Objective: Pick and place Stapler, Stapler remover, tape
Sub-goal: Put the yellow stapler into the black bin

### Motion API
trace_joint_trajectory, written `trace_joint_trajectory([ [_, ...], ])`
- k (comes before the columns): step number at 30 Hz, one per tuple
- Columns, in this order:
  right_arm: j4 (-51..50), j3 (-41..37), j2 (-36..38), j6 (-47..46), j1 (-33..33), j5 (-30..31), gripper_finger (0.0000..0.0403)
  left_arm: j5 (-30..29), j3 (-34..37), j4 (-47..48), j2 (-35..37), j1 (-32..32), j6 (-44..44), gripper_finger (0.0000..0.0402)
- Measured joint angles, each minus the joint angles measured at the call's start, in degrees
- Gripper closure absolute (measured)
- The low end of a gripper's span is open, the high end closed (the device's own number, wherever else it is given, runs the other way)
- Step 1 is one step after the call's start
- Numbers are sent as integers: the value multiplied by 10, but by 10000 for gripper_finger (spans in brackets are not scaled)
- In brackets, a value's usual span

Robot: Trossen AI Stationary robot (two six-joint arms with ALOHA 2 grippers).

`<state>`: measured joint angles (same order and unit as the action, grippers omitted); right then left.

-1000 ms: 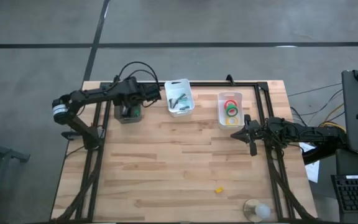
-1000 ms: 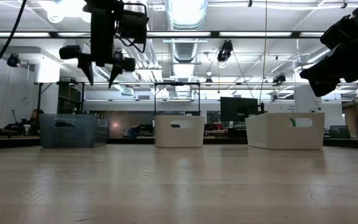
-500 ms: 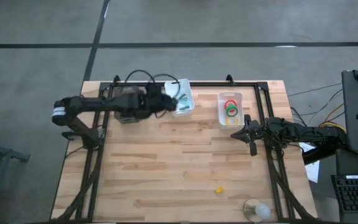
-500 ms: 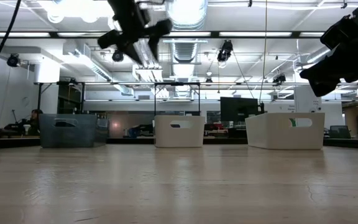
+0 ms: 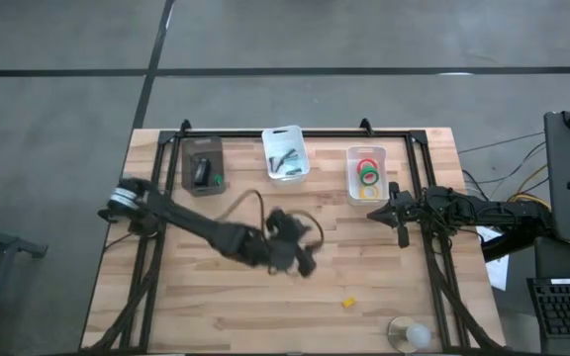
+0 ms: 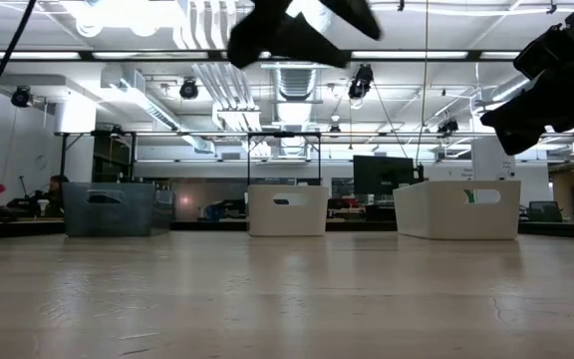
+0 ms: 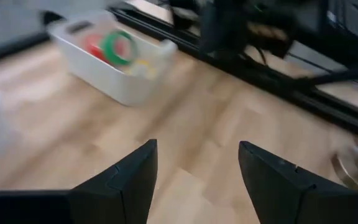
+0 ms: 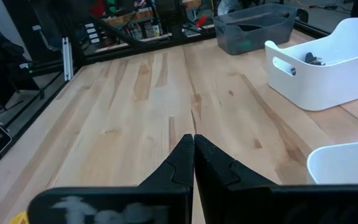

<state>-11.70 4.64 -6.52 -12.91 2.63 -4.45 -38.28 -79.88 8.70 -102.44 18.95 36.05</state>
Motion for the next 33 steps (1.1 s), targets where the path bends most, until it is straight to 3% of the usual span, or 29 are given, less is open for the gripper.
trace_joint_trajectory([
  [6,0,0,0,0,0,0,394,10,-48,-61,-116,53,-23,176],
  [16,0,0,0,0,0,0,394,-17,-235,-57,-296,93,-79,176],
  [27,0,0,0,0,0,0,394,-15,-332,-58,-406,94,-42,176],
  [33,0,0,0,0,0,0,394,9,-343,-64,-430,96,-30,176],
])
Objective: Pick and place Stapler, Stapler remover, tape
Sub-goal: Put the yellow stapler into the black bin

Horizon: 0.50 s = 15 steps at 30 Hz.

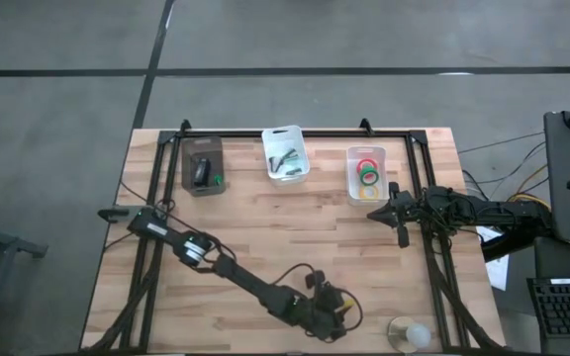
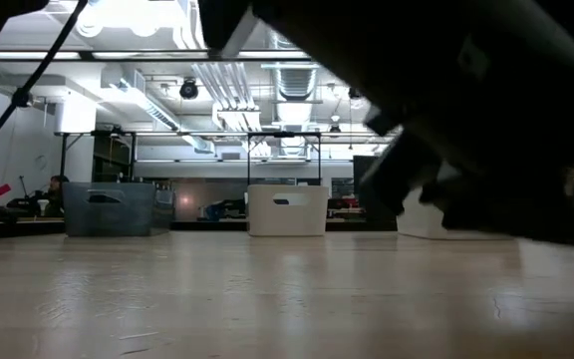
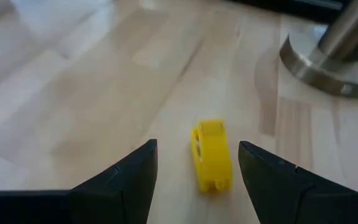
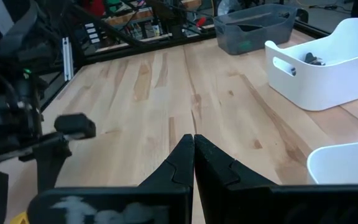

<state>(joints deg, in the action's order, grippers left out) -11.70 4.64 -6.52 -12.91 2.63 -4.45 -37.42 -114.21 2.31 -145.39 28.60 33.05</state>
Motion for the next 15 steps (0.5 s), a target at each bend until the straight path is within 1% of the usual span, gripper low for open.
trace_joint_trajectory([
  [2,0,0,0,0,0,0,394,9,0,-7,-5,1,1,176],
  [10,0,0,0,0,0,0,394,14,0,-11,-7,-1,-3,176],
  [13,0,0,0,0,0,0,394,45,0,-12,-7,-7,-13,176],
  [15,0,0,0,0,0,0,394,44,0,-10,-7,-9,-12,177],
])
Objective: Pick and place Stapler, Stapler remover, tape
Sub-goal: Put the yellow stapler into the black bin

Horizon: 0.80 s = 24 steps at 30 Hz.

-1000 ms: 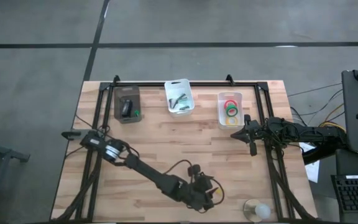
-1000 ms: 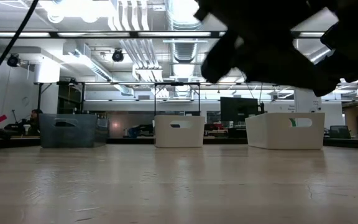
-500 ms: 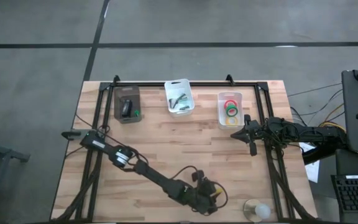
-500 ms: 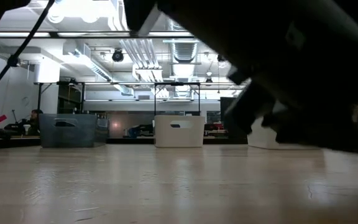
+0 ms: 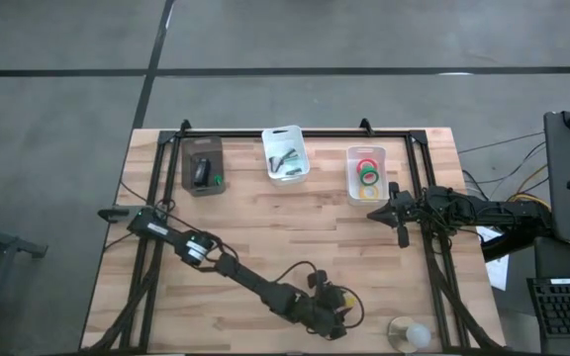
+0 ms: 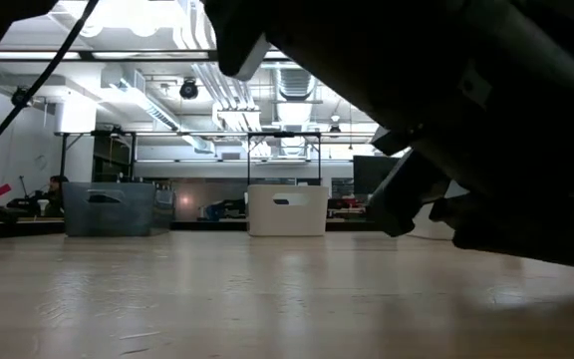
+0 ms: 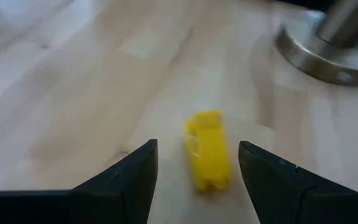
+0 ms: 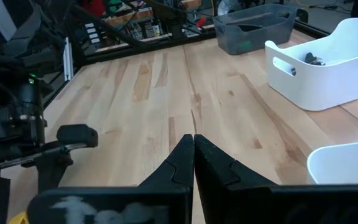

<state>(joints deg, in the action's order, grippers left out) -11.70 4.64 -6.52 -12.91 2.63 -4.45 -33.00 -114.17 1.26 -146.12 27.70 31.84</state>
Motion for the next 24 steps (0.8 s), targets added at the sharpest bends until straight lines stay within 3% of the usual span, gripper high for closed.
trace_joint_trajectory([
  [5,0,0,0,0,0,0,394,-33,0,0,0,-4,-34,195],
  [11,0,0,0,0,0,0,394,85,-2,63,3,-26,-10,260],
  [18,0,0,0,0,0,0,394,82,-1,70,7,-26,-36,337],
  [24,0,0,0,0,0,0,394,81,1,156,38,-29,-55,328],
])
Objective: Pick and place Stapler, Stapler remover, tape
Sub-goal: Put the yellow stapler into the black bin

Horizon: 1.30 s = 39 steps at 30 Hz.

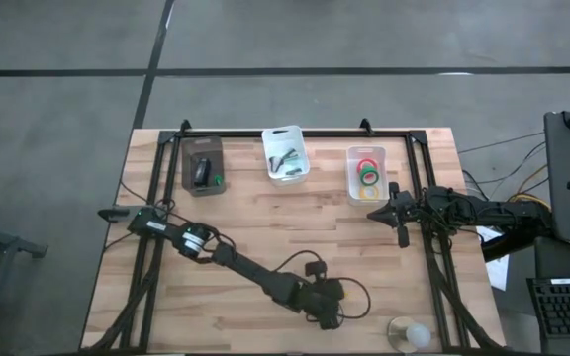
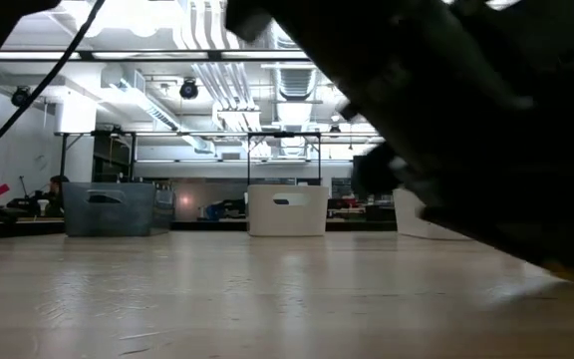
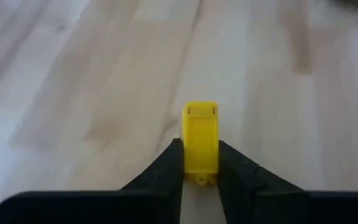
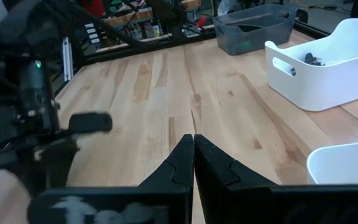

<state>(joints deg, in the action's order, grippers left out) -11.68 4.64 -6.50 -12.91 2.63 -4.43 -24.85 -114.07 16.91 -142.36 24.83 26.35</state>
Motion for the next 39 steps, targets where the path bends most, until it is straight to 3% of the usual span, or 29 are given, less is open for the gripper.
trace_joint_trajectory([
  [6,0,0,-3,0,0,0,394,-43,1,121,42,-6,-1,316],
  [11,0,0,-4,0,0,0,394,-67,1,180,66,-5,-2,336],
  [18,0,0,-4,0,0,0,394,-94,1,238,83,0,26,318],
  [31,0,0,-4,0,0,0,394,-175,2,464,115,17,161,325],
  [36,0,0,-5,0,0,0,394,-227,18,561,163,29,234,330],
  [39,0,0,-5,0,0,0,394,-248,50,572,205,35,258,331],
])
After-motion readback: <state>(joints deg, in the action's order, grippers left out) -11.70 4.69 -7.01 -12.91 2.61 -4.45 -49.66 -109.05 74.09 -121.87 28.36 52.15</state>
